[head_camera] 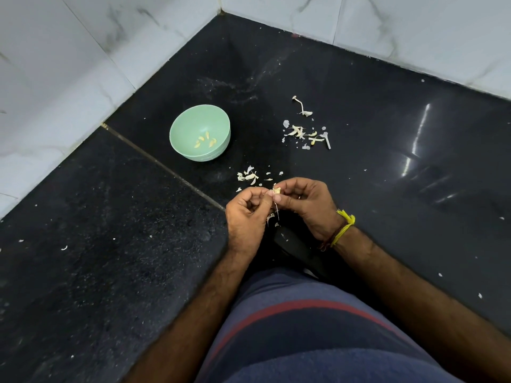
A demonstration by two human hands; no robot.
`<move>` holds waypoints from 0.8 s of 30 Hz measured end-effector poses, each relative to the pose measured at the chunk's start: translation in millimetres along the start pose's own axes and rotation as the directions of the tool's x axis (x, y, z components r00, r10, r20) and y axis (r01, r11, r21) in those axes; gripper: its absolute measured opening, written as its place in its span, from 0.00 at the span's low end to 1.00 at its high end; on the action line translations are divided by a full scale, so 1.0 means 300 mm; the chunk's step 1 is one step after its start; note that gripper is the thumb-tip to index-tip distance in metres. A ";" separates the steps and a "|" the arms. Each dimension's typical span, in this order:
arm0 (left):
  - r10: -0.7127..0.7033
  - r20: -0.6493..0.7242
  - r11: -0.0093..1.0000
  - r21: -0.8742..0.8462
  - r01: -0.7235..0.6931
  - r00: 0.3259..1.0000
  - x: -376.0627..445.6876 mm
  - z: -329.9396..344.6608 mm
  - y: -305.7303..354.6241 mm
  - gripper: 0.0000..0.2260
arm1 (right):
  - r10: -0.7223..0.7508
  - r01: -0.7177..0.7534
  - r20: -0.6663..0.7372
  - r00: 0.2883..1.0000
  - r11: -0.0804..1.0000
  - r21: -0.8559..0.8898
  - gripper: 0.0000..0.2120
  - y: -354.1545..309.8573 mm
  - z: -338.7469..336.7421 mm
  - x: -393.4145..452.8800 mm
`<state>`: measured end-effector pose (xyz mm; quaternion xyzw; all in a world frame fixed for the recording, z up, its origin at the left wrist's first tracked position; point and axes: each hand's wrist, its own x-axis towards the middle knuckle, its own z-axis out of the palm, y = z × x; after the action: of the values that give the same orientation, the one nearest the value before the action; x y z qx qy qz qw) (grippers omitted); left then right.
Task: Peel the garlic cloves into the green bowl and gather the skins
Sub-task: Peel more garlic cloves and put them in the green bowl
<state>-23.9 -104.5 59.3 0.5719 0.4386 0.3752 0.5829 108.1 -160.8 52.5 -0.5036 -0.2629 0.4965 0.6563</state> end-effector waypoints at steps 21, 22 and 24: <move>-0.012 -0.001 1.000 -0.004 0.012 1.000 -0.009 0.011 0.007 0.01 | -0.073 0.061 -0.069 0.995 0.985 -0.163 0.09 -0.002 0.006 -0.015; -0.026 -0.001 0.999 -0.030 0.026 1.000 -0.010 0.013 0.010 0.02 | -0.074 0.061 -0.069 0.995 0.982 -0.179 0.09 -0.001 0.006 -0.016; -0.048 -0.009 0.998 -0.040 0.048 0.999 -0.011 0.016 0.010 0.02 | -0.079 0.064 -0.062 0.995 0.976 -0.208 0.09 0.003 0.006 -0.015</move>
<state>-20.3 -108.9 62.4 0.5477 0.4476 0.3726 0.6007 104.5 -164.1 52.9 -0.5762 -0.3076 0.4247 0.6270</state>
